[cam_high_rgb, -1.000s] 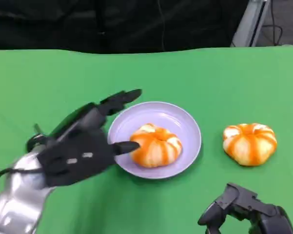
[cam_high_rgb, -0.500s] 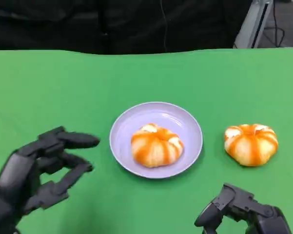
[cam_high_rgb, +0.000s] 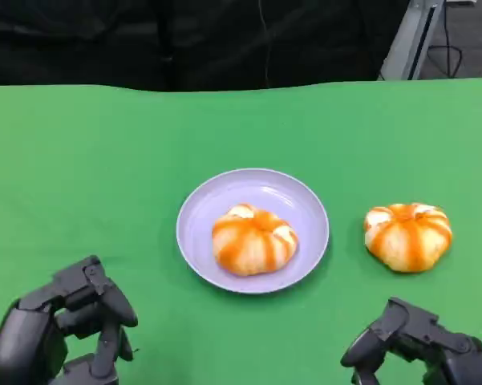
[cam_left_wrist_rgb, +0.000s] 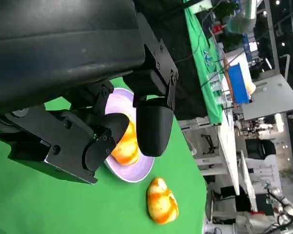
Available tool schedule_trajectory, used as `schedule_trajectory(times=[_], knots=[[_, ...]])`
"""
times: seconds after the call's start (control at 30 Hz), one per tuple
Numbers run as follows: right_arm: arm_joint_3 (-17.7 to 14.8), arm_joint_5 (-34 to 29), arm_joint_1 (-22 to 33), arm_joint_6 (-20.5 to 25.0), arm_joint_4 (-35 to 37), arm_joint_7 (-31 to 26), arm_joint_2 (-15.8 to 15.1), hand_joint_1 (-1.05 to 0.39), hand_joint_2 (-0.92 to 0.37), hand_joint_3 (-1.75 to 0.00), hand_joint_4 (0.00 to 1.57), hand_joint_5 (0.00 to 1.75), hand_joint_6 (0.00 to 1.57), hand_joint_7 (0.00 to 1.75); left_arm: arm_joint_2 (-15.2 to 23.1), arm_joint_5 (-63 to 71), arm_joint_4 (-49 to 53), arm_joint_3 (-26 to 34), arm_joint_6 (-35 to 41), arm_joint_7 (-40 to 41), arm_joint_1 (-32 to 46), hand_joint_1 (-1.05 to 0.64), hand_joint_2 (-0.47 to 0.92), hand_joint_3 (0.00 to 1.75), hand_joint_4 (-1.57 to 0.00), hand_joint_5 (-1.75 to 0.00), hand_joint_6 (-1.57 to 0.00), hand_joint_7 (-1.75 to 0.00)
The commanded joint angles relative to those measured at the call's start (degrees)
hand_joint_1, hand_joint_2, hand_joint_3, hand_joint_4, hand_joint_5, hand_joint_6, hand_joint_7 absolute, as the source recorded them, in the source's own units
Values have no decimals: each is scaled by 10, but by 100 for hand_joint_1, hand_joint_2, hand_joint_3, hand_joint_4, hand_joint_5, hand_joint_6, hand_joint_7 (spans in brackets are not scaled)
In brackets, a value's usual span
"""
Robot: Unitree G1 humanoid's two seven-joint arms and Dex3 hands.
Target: Grasp the bread from the table and place it into the plate.
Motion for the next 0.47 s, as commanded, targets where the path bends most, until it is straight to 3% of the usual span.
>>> schedule_trajectory(times=[0.03,0.17,0.47], knots=[[-7,10,2,-18,6,4,-8,-11,-37,-125,70,159,77,131,4,-16,6,-5,-7,-11,3,1,51,116,-84,-175,-70,-172],[-7,6,1,-19,7,4,-6,-11,-38,-125,70,159,77,132,8,-19,13,-4,-16,-15,0,0,53,110,-84,-175,-70,-170],[-5,2,-1,-22,10,2,-2,-10,-38,-126,70,159,76,134,15,-31,30,-4,-31,-39,-4,-7,37,118,-87,-175,-68,-175]])
